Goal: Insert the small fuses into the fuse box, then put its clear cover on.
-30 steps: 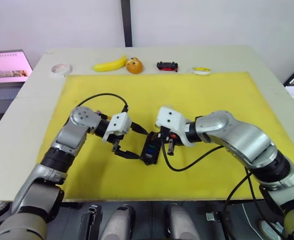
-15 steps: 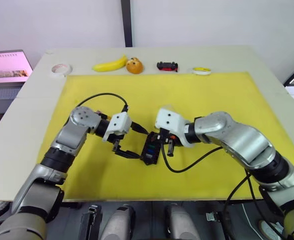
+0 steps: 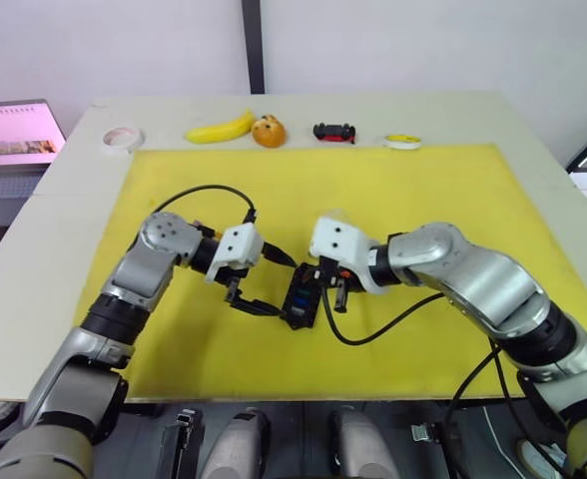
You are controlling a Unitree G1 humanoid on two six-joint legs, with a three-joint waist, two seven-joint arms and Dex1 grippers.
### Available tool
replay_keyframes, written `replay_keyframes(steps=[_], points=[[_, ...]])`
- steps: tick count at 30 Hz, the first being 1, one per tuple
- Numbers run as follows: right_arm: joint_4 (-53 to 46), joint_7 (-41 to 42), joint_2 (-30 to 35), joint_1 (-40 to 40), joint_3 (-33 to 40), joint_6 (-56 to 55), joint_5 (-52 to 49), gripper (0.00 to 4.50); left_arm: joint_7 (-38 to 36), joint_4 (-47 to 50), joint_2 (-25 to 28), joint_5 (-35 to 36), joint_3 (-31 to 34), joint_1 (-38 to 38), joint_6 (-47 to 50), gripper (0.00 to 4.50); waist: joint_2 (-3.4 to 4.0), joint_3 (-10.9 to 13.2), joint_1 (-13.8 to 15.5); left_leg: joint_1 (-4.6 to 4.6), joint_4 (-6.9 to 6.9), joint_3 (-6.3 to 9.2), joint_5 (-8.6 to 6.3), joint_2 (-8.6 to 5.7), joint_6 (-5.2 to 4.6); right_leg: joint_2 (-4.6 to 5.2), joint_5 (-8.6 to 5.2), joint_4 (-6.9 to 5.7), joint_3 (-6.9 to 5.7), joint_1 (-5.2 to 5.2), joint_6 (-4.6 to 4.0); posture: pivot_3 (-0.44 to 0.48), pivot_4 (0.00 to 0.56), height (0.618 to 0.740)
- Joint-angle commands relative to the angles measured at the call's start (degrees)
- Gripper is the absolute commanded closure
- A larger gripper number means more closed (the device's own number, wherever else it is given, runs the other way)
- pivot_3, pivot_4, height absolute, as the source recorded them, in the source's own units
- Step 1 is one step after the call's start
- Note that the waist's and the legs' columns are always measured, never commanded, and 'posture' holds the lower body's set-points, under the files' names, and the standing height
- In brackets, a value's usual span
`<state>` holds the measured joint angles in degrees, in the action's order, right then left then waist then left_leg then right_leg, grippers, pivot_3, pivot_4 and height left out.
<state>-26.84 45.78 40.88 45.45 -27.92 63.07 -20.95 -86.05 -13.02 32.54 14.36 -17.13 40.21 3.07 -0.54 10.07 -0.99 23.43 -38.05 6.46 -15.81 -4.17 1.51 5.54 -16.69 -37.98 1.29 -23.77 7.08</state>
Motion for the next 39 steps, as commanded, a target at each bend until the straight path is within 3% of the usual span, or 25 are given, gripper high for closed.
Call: replay_keyframes(steps=[1, 21, 39], points=[[-1.67, 0.68, 0.1, 0.05, 0.68, 1.1, -0.48, 4.5, 0.06, 1.33, 0.02, 0.43, 1.31, 0.24, -0.69, 0.02, 0.0, 0.0, 0.0, 0.0, 0.0, 0.0, 0.0, 0.0, 0.0, 0.0, 0.0, 0.0, 0.0, 0.0, 0.0, 0.0, 0.15, 0.74], [-3.13, 0.24, -1.55, 3.27, 4.55, 6.33, -3.88, 4.5, 0.18, 1.03, -0.24, 0.2, 1.21, 0.35, -0.94, 0.02, 0.0, 0.0, -0.12, 0.0, -0.01, -0.02, 0.0, 0.0, 0.01, 0.0, 0.0, -0.05, 0.01, -0.04, 0.0, 0.0, 0.15, 0.74], [-1.37, 1.35, 0.79, 2.59, 1.53, 2.63, -1.68, 4.5, 0.31, 1.51, -0.08, 0.09, 1.18, -0.01, -0.91, 0.02, 0.0, 0.0, -0.11, 0.0, -0.02, -0.05, 0.0, 0.0, 0.0, 0.0, 0.0, -0.08, 0.02, -0.07, 0.0, 0.0, 0.15, 0.74]])
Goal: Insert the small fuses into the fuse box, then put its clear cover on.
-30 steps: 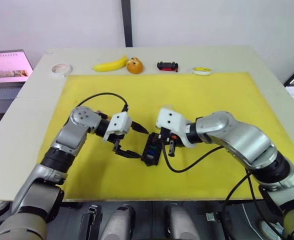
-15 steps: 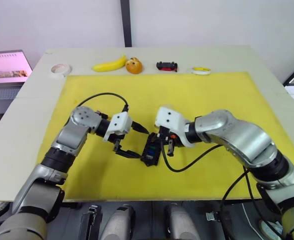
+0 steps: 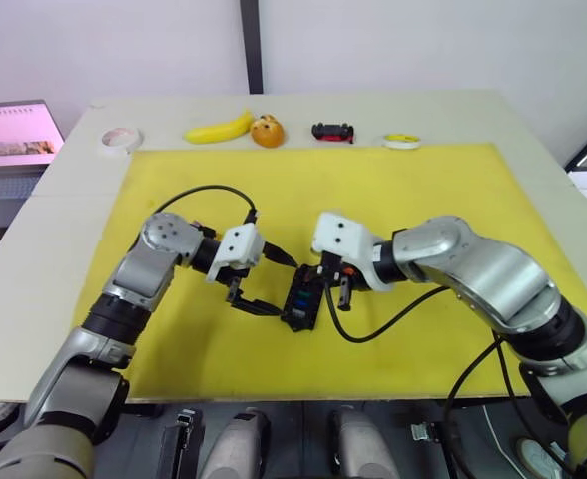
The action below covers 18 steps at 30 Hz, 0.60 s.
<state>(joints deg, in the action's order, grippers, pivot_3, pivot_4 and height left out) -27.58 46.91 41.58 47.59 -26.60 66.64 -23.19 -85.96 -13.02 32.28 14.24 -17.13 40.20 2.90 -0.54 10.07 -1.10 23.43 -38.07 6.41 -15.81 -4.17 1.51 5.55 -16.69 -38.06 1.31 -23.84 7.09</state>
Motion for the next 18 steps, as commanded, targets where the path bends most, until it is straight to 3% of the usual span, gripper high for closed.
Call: replay_keyframes(steps=[1, 18], points=[[-0.57, 0.23, -0.03, 0.41, 0.15, -0.93, 0.55, 4.5, 0.23, 1.55, 0.19, 0.19, 1.19, -0.01, -0.74, 0.02, 0.0, 0.0, 0.0, 0.0, 0.0, 0.0, 0.0, 0.0, 0.0, 0.0, 0.0, 0.0, 0.0, 0.0, 0.0, 0.0, 0.15, 0.74], [-0.93, 0.06, -0.53, 0.23, 0.02, -0.45, 0.32, 4.5, 0.26, 1.53, 0.19, 0.13, 1.16, -0.14, -0.9, 0.02, 0.0, 0.0, -0.01, 0.0, 0.0, 0.0, 0.0, 0.0, 0.0, 0.0, 0.0, 0.0, 0.0, 0.0, 0.0, 0.0, 0.15, 0.74]])
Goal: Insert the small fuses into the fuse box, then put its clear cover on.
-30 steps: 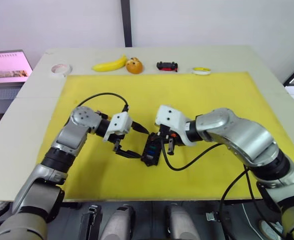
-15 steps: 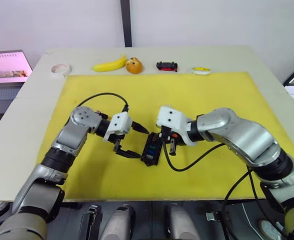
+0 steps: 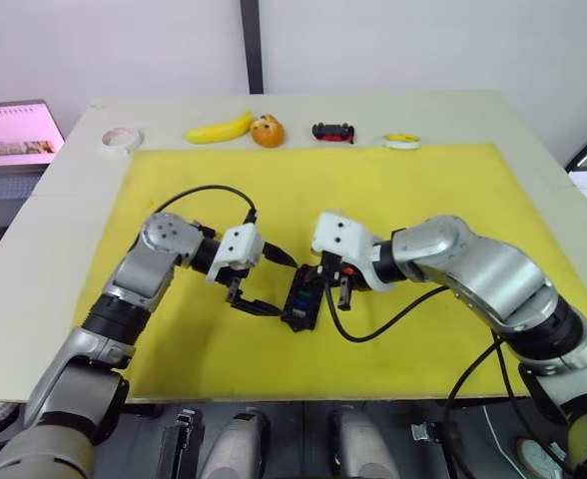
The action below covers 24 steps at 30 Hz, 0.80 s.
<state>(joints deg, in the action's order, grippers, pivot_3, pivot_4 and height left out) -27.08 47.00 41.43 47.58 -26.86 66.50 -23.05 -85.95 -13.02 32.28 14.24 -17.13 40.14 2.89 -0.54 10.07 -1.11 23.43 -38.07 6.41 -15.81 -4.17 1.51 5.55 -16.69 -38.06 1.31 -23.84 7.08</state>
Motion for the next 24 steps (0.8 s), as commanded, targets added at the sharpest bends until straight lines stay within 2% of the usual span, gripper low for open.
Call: replay_keyframes(steps=[1, 24], points=[[-1.48, -0.06, -0.35, 0.16, 0.25, -0.38, 0.23, 4.5, 0.26, 1.62, 0.2, 0.13, 1.15, -0.14, -0.9, 0.02, 0.0, 0.0, 0.0, 0.0, 0.0, 0.0, 0.0, 0.0, 0.0, 0.0, 0.0, 0.0, 0.0, 0.0, 0.0, 0.0, 0.15, 0.74], [-0.6, -0.2, -0.83, -0.55, -1.58, -1.83, 2.2, 4.5, 0.87, 1.98, 0.01, -0.01, 1.17, -0.43, -0.92, 0.02, 0.0, -0.01, -0.05, 0.0, 0.0, 0.0, 0.0, 0.0, 0.0, 0.0, 0.0, -0.01, 0.0, 0.0, 0.0, 0.0, 0.15, 0.74]])
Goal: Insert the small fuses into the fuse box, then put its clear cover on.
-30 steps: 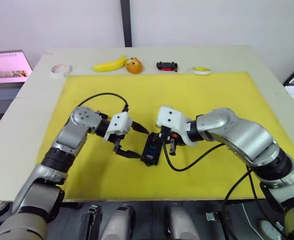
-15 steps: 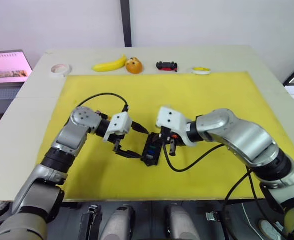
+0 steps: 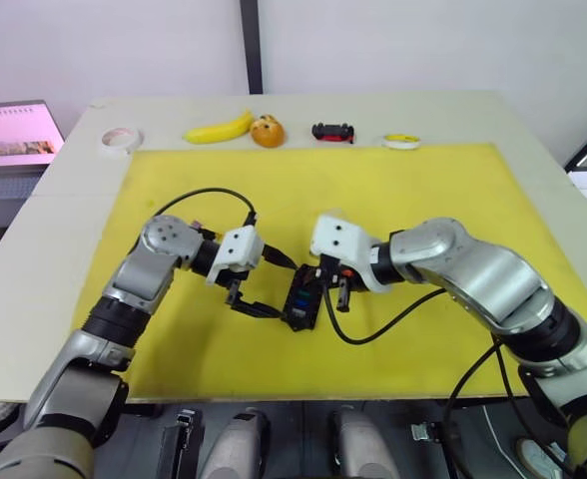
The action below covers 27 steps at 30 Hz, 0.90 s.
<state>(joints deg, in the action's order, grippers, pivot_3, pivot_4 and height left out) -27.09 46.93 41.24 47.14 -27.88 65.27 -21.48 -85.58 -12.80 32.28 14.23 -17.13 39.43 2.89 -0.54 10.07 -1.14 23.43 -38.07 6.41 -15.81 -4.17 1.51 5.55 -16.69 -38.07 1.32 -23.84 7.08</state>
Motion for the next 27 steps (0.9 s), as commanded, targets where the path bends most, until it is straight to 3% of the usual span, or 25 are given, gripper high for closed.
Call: replay_keyframes(steps=[1, 23, 27], points=[[-0.59, -0.11, -0.73, -0.11, -0.62, -0.56, 0.63, 4.5, 0.62, 1.68, 0.0, -0.08, 1.15, 0.27, -1.0, 0.02, 0.0, 0.0, -0.03, 0.0, 0.0, 0.0, 0.0, 0.0, 0.0, 0.0, 0.0, 0.0, 0.0, 0.0, 0.0, 0.0, 0.15, 0.74], [-1.34, -0.16, -1.23, -0.44, -0.42, 0.34, 0.59, 4.5, 0.99, 1.33, -0.16, -0.18, 0.96, 0.54, -1.06, 0.02, 0.0, 0.0, -0.01, 0.0, -0.01, 0.0, 0.03, 0.0, 0.05, 0.0, 0.0, -0.02, 0.0, -0.01, 0.0, 0.0, 0.15, 0.74], [-1.83, 0.38, -1.07, -0.46, 1.37, 0.63, -0.56, 3.04, 0.97, 1.35, -0.09, -0.2, 0.95, 0.56, -0.96, 0.0, 0.0, 0.0, 0.03, 0.0, -0.01, 0.0, 0.03, 0.0, 0.05, 0.0, 0.0, -0.02, 0.0, -0.01, 0.0, 0.0, 0.15, 0.74]])
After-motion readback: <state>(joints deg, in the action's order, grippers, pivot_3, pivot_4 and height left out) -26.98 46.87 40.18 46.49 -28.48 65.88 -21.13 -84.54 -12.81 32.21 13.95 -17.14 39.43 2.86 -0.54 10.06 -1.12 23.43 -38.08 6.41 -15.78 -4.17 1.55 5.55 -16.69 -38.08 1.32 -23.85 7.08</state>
